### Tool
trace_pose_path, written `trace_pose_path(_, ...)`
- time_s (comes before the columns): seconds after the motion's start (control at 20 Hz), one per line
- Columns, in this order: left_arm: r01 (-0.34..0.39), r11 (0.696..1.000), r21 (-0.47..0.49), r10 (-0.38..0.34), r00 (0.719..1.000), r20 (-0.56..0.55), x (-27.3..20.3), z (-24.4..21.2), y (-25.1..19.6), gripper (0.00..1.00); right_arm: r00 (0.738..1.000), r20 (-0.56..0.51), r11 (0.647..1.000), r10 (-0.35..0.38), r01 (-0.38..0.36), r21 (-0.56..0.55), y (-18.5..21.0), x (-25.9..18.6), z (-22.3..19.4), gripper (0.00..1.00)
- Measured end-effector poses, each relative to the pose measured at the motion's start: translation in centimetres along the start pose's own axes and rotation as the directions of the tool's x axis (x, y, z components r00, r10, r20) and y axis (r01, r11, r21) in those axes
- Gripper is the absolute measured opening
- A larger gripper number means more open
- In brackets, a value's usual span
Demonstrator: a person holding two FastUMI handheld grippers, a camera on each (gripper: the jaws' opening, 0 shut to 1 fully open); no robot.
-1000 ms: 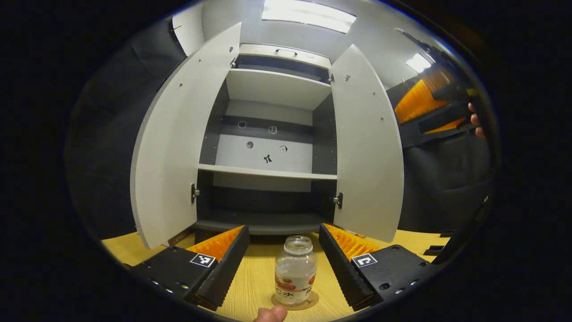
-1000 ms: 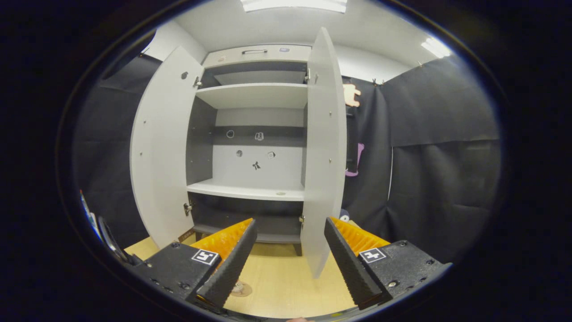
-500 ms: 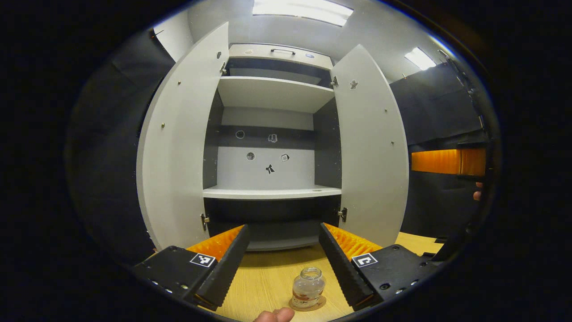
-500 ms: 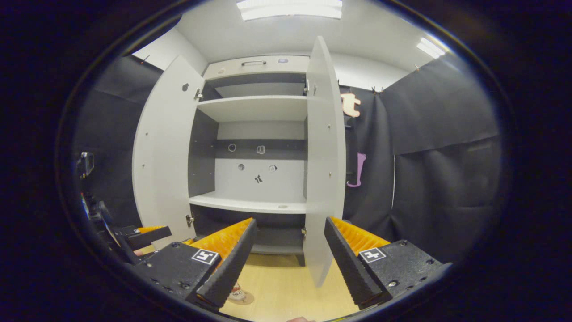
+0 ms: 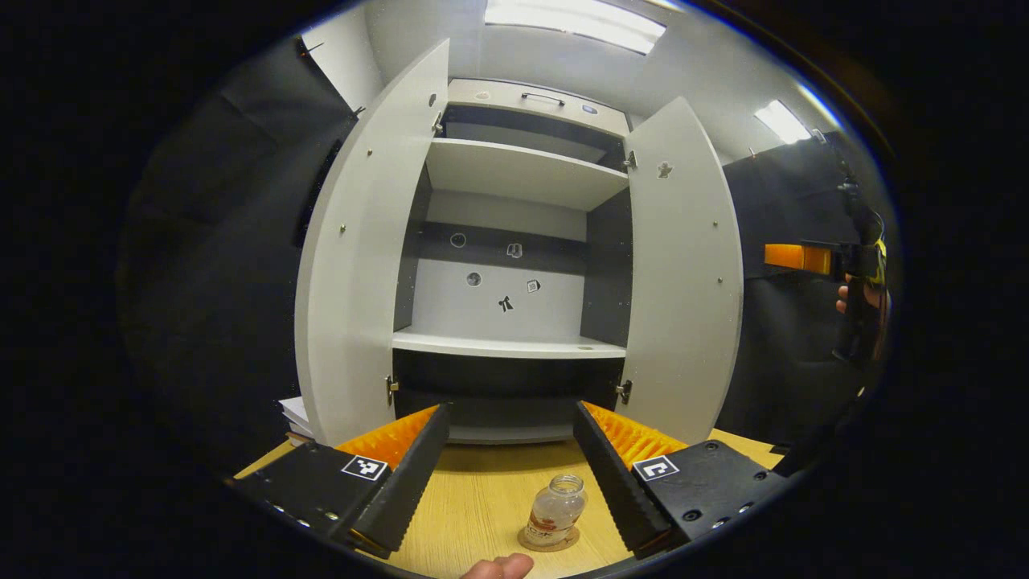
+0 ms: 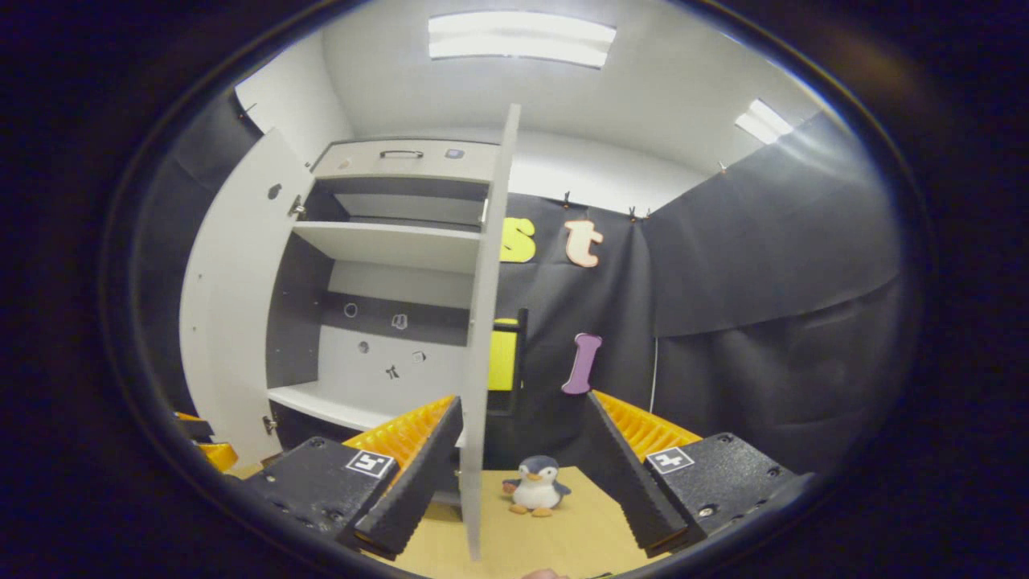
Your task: Grasp the bottle in the cabinet with the left hand and place it on the coaster, then close the right door with the right hand and the left door with the left hand.
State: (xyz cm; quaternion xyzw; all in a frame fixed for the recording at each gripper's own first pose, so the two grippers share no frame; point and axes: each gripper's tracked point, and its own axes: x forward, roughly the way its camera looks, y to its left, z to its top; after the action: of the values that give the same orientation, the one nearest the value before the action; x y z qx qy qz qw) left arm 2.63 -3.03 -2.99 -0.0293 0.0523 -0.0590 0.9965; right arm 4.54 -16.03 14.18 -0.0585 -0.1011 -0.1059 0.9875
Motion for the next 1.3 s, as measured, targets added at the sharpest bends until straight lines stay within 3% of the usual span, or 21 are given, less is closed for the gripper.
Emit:
trace_pose_path(0.05, -0.008, 1.0, 0.007, 0.008, 1.0, 0.001, -0.1, 0.0, 0.3, 0.95, 0.999, 0.021, 1.0, -0.025, 0.025, -0.003, -1.2, 1.2, 0.6, 0.99)
trace_pose_path(0.15, -0.027, 1.0, 0.013, 0.026, 1.0, 0.008, -0.3, 0.2, 0.9, 0.99, 0.998, 0.039, 0.999, -0.047, 0.047, -0.001, -2.9, 3.2, 1.6, 0.95)
trace_pose_path(0.2, -0.038, 0.999, 0.013, 0.038, 0.999, 0.009, -0.4, 0.2, 1.3, 0.99, 0.999, 0.03, 0.999, -0.045, 0.045, -0.001, -3.3, 4.4, 1.5, 0.99)
trace_pose_path(0.3, -0.062, 0.998, 0.002, 0.062, 0.998, 0.005, -0.5, 0.0, 1.9, 0.95, 0.999, 0.007, 0.999, -0.039, 0.039, 0.003, -3.8, 6.3, 1.2, 0.95)
trace_pose_path(0.35, -0.069, 0.998, -0.013, 0.069, 0.998, 0.004, -0.6, -0.2, 2.0, 0.95, 0.999, -0.001, 0.999, -0.035, 0.035, 0.007, -3.9, 7.0, 1.0, 0.99)
trace_pose_path(0.4, -0.073, 0.997, -0.03, 0.073, 0.997, 0.003, -0.6, -0.2, 2.1, 0.99, 0.999, -0.008, 0.999, -0.038, 0.038, 0.006, -4.0, 7.6, 0.7, 0.99)
trace_pose_path(0.5, -0.084, 0.995, -0.046, 0.084, 0.996, 0.003, -0.9, -0.3, 2.4, 0.95, 0.999, -0.013, 0.999, -0.039, 0.039, -0.007, -3.9, 8.3, 0.2, 0.99)
trace_pose_path(0.6, -0.093, 0.995, -0.044, 0.093, 0.996, -0.011, -0.9, -0.7, 2.9, 0.99, 1.0, -0.025, 1.0, -0.018, 0.017, -0.022, -3.0, 8.6, -0.4, 0.99)
trace_pose_path(0.65, -0.096, 0.994, -0.045, 0.096, 0.995, -0.017, -1.0, -0.8, 3.0, 0.95, 0.999, -0.026, 0.999, -0.021, 0.02, -0.037, -2.7, 8.7, -0.7, 0.99)
trace_pose_path(0.75, -0.102, 0.994, -0.047, 0.102, 0.995, -0.007, -1.0, -0.5, 3.3, 0.99, 0.999, -0.004, 0.997, -0.035, 0.034, -0.066, -2.8, 8.6, -0.2, 0.94)
trace_pose_path(0.8, -0.104, 0.994, -0.041, 0.104, 0.995, -0.004, -1.2, -0.4, 3.5, 0.95, 1.0, -0.013, 0.997, -0.027, 0.027, -0.069, -2.3, 8.4, -0.5, 0.96)
trace_pose_path(1.05, -0.114, 0.993, -0.035, 0.113, 0.994, -0.005, -1.2, -0.5, 4.3, 0.95, 0.997, -0.016, 0.996, 0.072, -0.071, 0.046, 1.1, 7.5, -0.6, 0.96)
trace_pose_path(1.15, -0.111, 0.993, -0.037, 0.111, 0.994, -0.009, -1.4, -0.4, 4.3, 0.95, 0.993, -0.014, 0.992, 0.121, -0.12, 0.048, 3.0, 7.1, -0.5, 0.94)
trace_pose_path(1.2, -0.113, 0.993, -0.035, 0.113, 0.994, -0.004, -1.5, -0.2, 4.5, 0.99, 0.989, -0.015, 0.989, 0.145, -0.145, 0.037, 4.0, 6.9, -0.4, 0.96)
trace_pose_path(1.3, -0.118, 0.993, -0.026, 0.118, 0.993, 0.004, -1.6, 0.0, 4.7, 0.95, 0.985, -0.013, 0.985, 0.172, -0.171, 0.022, 5.7, 6.8, -0.2, 0.96)
